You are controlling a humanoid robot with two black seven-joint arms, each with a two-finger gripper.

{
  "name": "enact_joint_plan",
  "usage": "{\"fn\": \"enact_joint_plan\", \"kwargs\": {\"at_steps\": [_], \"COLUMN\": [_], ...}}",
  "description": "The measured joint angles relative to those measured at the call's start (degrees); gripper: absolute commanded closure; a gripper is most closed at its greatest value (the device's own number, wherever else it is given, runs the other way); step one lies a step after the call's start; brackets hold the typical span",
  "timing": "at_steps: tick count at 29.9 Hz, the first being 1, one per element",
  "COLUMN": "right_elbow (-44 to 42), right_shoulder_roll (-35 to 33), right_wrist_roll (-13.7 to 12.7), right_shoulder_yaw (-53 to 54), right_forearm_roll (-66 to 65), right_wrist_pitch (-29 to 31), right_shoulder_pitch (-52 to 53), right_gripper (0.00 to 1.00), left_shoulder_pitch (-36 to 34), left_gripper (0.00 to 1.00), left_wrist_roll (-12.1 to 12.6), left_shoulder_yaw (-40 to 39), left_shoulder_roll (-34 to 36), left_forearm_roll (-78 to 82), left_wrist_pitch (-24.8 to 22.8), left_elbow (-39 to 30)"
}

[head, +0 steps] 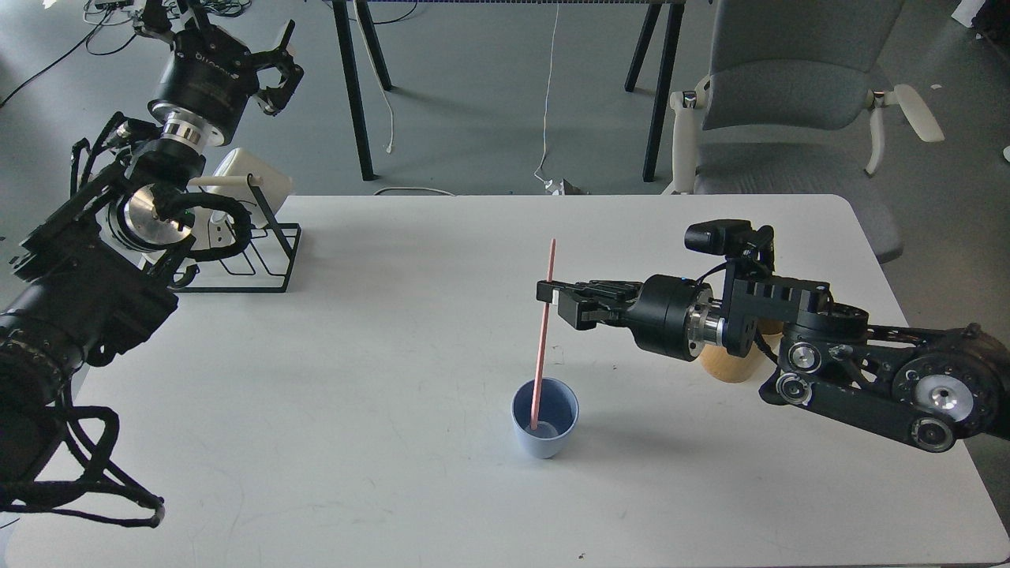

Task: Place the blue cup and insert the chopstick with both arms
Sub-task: 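Release the straw and raise the right arm away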

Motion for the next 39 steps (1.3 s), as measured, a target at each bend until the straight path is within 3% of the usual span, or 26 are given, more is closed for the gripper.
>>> {"fn": "enact_joint_plan", "kwargs": {"at_steps": [10,13,16,17,25,39], "right_elbow": [0.29,0.42,0.63,0.71,-2.13,-23.05], "right_shoulder_roll": [-0.64,-0.82,-2.0,-2.69,-5.18,-1.33], "right_wrist_roll": [0.03,0.04,0.22,0.32,1.11,1.58], "right_shoulder_yaw": [0.16,0.42,1.8,3.05,21.02,39.57], "right_forearm_roll": [0.32,0.55,0.81,0.95,16.2,58.24], "right_wrist_pitch": [0.0,-0.01,-0.42,-0.57,-0.49,2.25], "right_shoulder_pitch": [-0.7,-0.73,-0.73,-0.73,-1.06,-1.35], "right_gripper": [0.6,0.4,0.08,0.05,0.01,0.0], "left_shoulder_pitch": [0.0,-0.01,-0.08,-0.09,-0.06,0.09], "left_gripper": [0.0,0.0,0.0,0.0,0.0,0.0], "left_wrist_roll": [-0.04,-0.04,-0.04,-0.04,-0.02,-0.12], "left_shoulder_yaw": [0.0,0.0,0.0,0.0,0.01,-0.32], "left_shoulder_roll": [0.13,0.14,0.19,0.22,0.33,-0.39], "left_forearm_roll": [0.0,0.0,0.0,0.0,-0.01,-0.57], "left_wrist_pitch": [0.0,0.0,0.0,0.0,0.0,0.0], "left_elbow": [0.03,0.03,0.03,0.03,0.17,1.76]}}
